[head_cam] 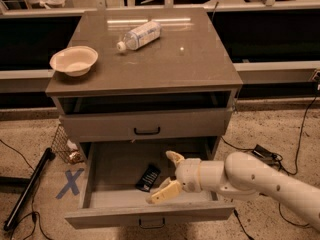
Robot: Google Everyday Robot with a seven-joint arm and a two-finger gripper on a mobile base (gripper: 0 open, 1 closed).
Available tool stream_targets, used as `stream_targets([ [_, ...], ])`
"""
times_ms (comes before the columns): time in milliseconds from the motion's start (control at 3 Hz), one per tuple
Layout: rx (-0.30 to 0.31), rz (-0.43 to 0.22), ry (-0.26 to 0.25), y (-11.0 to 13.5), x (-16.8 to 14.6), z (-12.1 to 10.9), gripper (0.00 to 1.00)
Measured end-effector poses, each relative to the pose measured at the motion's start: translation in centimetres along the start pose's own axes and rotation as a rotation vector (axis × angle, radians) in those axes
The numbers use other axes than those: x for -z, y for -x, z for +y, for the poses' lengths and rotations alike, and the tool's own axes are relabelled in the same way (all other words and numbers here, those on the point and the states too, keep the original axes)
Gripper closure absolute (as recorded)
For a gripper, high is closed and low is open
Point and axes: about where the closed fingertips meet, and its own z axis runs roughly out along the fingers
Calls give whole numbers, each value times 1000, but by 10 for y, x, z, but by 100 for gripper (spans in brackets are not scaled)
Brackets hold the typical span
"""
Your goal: Pick rxbar blueberry from middle drawer and place on counter
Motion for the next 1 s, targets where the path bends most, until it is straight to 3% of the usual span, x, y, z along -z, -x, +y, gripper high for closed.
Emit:
stream_targets([
  [333,-30,-33,-41,-19,-20,-17,0],
  [667,-37,-10,-48,-19,-29,-23,0],
  [1000,-37,23,-162,-60,-51,-62,0],
])
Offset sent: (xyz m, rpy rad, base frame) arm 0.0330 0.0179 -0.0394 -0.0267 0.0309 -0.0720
